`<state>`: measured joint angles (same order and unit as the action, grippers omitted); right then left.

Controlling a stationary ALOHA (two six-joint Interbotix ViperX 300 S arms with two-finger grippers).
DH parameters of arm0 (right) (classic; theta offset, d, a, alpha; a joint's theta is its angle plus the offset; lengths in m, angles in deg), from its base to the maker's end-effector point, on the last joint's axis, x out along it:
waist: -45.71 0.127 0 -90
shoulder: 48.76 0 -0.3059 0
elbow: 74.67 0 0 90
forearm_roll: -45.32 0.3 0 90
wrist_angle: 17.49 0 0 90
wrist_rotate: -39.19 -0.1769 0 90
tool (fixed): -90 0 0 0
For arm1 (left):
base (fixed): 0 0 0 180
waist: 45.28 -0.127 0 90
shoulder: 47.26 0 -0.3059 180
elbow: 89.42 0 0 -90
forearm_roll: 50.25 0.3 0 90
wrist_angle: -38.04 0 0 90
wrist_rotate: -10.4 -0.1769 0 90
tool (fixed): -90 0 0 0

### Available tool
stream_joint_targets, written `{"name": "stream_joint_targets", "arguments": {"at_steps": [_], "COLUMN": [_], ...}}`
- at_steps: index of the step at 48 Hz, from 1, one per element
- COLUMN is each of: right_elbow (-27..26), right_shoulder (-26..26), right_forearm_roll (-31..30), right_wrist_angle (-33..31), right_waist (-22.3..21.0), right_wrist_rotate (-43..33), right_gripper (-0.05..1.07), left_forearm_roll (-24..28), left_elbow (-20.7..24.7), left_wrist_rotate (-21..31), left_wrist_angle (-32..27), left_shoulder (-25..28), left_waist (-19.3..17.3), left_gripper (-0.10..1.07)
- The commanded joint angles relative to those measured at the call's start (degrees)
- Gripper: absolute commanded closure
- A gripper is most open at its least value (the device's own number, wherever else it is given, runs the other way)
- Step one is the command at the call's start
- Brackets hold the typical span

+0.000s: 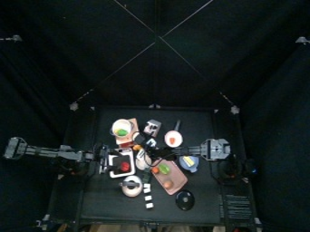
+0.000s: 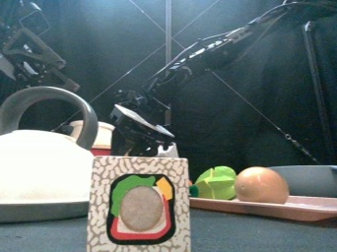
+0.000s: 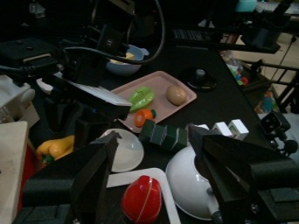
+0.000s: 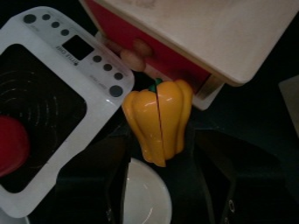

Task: Place squash on small plate

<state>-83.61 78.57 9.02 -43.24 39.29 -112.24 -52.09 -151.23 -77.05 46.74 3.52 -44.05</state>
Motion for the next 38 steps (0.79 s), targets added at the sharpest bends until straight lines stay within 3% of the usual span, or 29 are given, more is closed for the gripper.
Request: {"name": "stream_joint_targets", "arguments": {"at_steps": [1, 24, 38], "right_elbow": [-0.44, 5.01, 5.36], "right_shoulder": [-3.08, -6.94, -6.68], "right_forearm_roll": [0.53, 1.85, 1.85], "right_wrist_angle": [-0.09, 0.26, 0.0], "right_waist": [0.09, 6.68, 7.29], "right_wrist_rotate": [-0.18, -0.26, -0.35], "right_gripper": [0.3, 0.3, 0.27], "left_forearm_roll": [-0.09, -0.09, -0.09], "left_elbow": [0.7, 0.7, 0.62], "left_wrist_rotate": [-0.09, -0.09, -0.09], "left_wrist_angle": [0.35, 0.26, 0.26], "left_shoulder": [0.09, 0.09, 0.09], "left_waist": [-0.09, -0.18, -0.53], "left_gripper": [0.0, 0.0, 0.0]}}
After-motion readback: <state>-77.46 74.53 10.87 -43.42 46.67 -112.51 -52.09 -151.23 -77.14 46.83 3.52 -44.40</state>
